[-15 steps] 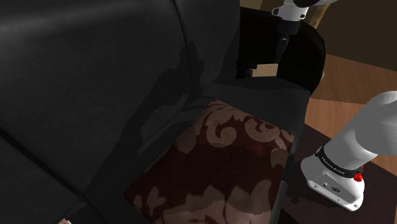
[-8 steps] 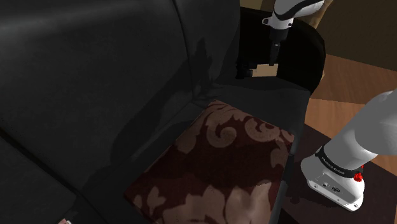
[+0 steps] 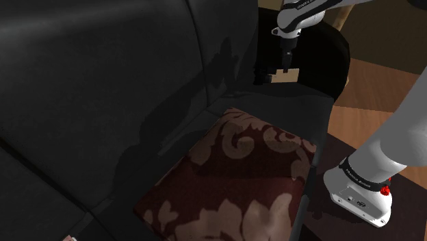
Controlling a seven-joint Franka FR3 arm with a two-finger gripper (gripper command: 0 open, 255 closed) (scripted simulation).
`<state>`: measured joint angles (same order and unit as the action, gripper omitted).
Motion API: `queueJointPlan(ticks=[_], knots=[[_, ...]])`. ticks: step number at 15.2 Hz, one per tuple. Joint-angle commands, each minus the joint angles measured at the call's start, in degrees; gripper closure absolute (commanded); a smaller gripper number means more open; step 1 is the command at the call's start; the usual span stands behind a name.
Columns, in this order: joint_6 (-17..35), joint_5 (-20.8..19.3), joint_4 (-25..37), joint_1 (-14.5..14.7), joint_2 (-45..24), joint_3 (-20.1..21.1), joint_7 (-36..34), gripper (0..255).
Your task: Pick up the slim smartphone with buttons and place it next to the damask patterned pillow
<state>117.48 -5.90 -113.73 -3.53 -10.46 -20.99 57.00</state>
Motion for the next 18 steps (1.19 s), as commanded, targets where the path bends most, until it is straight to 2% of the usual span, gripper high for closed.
queueJointPlan(ticks=[1, 7, 14, 15, 18], knots=[[1.29, 0.22, 0.17, -0.31, -1.49, -0.01, 0.81, 0], [5.35, 0.65, -2.2, -0.79, -3.21, -0.05, 1.13, 0], [5.34, 0.65, -2.18, -0.79, -3.22, -0.04, 1.13, 0], [5.34, 0.65, -2.18, -0.79, -3.22, -0.04, 1.13, 255], [5.34, 0.65, -2.18, -0.79, -3.22, -0.04, 1.13, 255]])
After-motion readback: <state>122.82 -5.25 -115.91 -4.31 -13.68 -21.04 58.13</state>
